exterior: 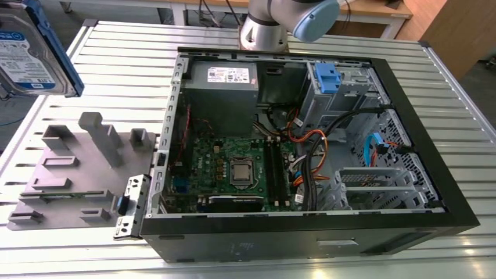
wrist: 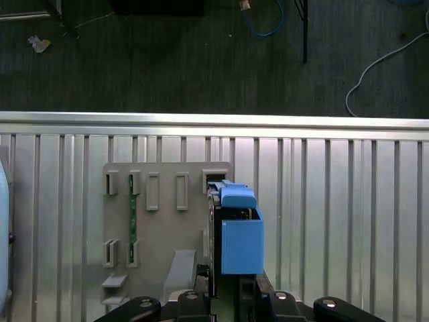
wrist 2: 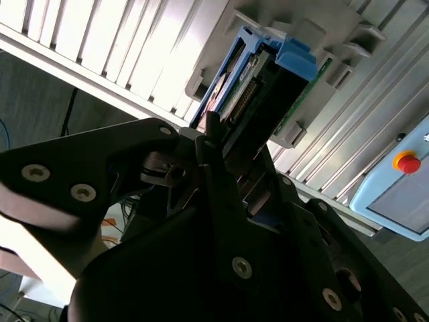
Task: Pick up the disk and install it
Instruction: 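Pick up the disk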
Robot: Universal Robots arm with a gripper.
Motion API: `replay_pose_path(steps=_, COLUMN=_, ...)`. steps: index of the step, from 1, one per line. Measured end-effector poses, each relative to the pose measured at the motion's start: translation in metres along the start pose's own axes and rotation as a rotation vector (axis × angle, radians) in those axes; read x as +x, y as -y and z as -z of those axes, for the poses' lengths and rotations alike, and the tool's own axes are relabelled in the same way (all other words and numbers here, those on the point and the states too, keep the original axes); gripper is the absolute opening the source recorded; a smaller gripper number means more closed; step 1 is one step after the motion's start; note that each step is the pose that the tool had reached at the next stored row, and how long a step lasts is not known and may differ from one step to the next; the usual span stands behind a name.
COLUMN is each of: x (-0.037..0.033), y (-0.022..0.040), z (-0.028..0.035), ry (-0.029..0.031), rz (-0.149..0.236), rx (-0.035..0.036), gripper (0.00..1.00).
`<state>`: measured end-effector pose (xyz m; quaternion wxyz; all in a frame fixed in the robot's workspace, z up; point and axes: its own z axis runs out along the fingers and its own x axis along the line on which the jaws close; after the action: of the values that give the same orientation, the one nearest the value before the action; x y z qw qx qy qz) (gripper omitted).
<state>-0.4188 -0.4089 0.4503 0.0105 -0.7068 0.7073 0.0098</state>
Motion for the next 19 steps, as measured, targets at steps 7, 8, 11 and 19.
replay_pose_path(steps=7, x=-0.0006, y=0.0, z=0.0215, ry=0.0, rz=0.0, rx=-0.0001, gripper=0.35)
replay_pose_path(steps=8, x=-0.0007, y=0.0, z=0.0246, ry=0.0, rz=0.0, rx=0.0, gripper=0.35)
replay_pose_path(steps=11, x=-0.001, y=0.0, z=0.0338, ry=-0.0001, rz=0.0, rx=-0.0002, gripper=0.35)
replay_pose_path(steps=19, x=-0.0015, y=0.0001, z=0.0544, ry=-0.0001, rz=0.0, rx=-0.0001, gripper=0.35)
